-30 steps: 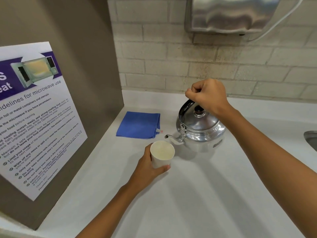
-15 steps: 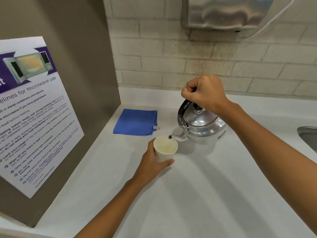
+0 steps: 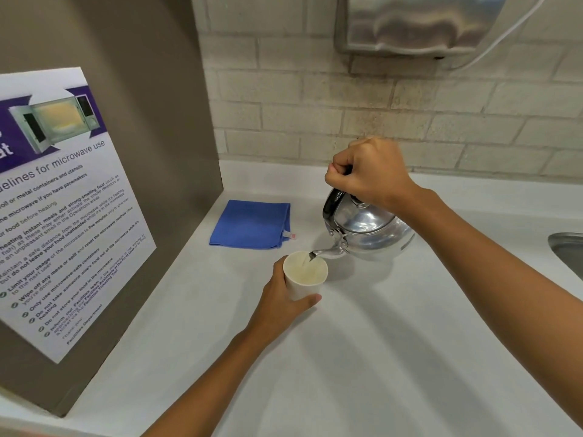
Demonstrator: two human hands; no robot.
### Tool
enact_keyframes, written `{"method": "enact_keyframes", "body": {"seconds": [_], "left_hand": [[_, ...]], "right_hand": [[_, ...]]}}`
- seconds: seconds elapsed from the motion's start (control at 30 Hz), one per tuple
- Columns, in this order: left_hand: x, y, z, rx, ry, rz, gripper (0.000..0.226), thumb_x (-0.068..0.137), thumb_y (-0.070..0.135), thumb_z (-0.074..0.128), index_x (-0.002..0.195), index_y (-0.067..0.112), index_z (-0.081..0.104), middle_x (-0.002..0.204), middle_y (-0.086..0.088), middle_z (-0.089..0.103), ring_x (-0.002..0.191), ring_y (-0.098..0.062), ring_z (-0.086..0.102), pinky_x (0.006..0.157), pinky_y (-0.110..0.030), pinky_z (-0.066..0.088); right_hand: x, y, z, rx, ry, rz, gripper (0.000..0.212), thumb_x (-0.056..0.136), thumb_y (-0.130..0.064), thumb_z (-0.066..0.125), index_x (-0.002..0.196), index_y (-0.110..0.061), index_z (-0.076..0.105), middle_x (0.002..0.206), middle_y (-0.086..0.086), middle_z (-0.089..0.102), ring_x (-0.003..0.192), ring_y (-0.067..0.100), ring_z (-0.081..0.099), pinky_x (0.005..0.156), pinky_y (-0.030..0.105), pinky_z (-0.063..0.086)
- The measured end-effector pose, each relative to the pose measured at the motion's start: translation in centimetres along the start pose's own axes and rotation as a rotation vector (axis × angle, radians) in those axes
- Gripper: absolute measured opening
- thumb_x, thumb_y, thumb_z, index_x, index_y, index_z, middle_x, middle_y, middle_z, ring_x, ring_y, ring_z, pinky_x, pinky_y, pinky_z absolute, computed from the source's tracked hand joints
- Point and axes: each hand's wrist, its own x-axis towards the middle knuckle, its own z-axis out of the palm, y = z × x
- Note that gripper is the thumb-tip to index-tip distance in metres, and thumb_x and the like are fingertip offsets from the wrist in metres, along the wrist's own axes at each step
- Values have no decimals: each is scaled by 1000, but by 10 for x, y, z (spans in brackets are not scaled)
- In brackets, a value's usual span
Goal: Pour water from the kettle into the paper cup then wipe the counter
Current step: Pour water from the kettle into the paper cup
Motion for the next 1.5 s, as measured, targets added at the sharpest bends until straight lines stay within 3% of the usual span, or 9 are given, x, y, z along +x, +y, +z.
{"method": "enact_keyframes", "body": {"seconds": [0.13,0.3,0.57,0.67,0.9,1.23,1.5], "left_hand": [[0,-2,1,-9,1,-1,81,66,33,80,124,36,23,125,14,39,114,-8,41,91,-19,39],[0,-5,1,-9,22,-3,81,65,35,80,122,40,22,123,16,40,111,-7,43,88,-18,39],[0,-8,0,-17,28,1,83,65,36,81,127,35,26,124,16,44,113,-10,46,92,-23,41],[0,-8,0,-18,26,-1,83,65,36,81,127,36,26,125,15,44,114,-10,46,95,-26,42],[0,-10,0,-25,28,-6,81,64,38,80,121,42,24,122,17,43,112,-8,45,91,-23,41],[-1,-9,0,-36,33,-13,81,64,35,81,124,38,26,123,15,45,112,-10,46,90,-22,41],[-1,-9,0,-30,37,-15,82,64,35,81,124,38,26,122,16,44,111,-9,46,89,-22,41]], "right_hand": [[-1,-1,0,-13,-1,-19,33,68,-13,54,45,-16,31,43,5,31,46,19,28,48,29,41],[-1,1,0,-9,-1,-20,31,66,-13,53,43,-16,31,41,4,31,43,19,29,48,17,26],[0,-2,-3,-38,15,-28,33,68,-13,55,44,-15,31,42,6,32,44,21,29,52,35,52],[0,-2,-3,-56,7,-29,34,69,-13,55,44,-15,32,42,6,34,44,21,31,55,37,53],[0,-3,-3,-63,-19,-29,33,69,-13,55,44,-16,34,42,6,35,44,20,32,50,31,46],[0,-4,-6,-75,-35,-32,31,67,-15,54,44,-16,33,41,5,34,43,21,31,48,14,18],[3,-4,-8,-85,-44,-34,31,68,-14,54,44,-16,35,42,6,35,44,22,31,47,18,19]]}}
